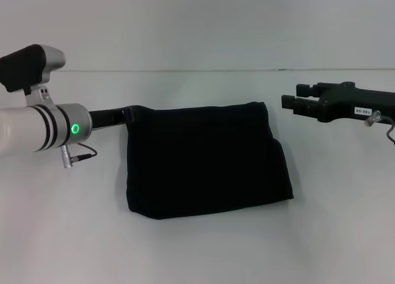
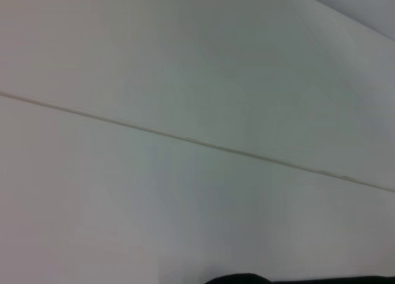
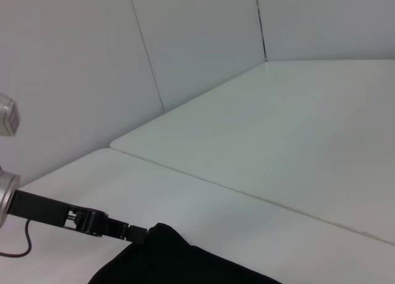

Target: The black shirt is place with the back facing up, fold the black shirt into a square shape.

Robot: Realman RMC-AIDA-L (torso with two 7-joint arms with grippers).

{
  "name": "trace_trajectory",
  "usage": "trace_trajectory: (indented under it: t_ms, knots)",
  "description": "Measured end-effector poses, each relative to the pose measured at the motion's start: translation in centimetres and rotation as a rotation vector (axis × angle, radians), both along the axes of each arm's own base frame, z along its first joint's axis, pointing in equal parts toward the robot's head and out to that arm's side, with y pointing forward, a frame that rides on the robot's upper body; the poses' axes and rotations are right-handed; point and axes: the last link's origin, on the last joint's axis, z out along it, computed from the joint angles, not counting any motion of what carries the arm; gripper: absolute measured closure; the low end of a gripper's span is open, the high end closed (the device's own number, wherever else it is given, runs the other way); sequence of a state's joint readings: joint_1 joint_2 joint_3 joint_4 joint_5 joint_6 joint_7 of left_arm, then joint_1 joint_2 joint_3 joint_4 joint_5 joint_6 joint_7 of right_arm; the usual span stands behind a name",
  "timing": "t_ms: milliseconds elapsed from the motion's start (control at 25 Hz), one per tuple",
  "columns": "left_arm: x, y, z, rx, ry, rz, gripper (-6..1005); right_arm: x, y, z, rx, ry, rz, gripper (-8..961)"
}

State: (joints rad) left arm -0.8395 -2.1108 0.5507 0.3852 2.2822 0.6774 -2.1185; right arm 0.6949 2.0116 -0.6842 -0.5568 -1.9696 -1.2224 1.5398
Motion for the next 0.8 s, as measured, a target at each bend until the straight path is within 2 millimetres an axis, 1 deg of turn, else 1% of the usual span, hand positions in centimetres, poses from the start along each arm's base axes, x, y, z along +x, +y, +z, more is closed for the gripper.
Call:
trace_trajectory:
  t_ms: [40,360,440,800]
  knots:
    - [0.0,0.0,0.0,0.001,0.001,-0.001,953,0.0,0.0,0.0,0.0,-0.001,0.001,403]
    - [0.9,0.6,0.0,-0.003,0.01,-0.026,951,0.0,0.0,-0.3,0.005,-0.003,-0.001,401]
    - [0.9,0.6,0.1,0.003,0.009,-0.022,931,0.0,0.0,-0.3,0.005,-0.003,-0.001,400]
    - [-0.7,0.2,1.1,0.053,-0.036,0.051,842,0.1,-0.1,-0.4,0.003,-0.003,-0.004,397]
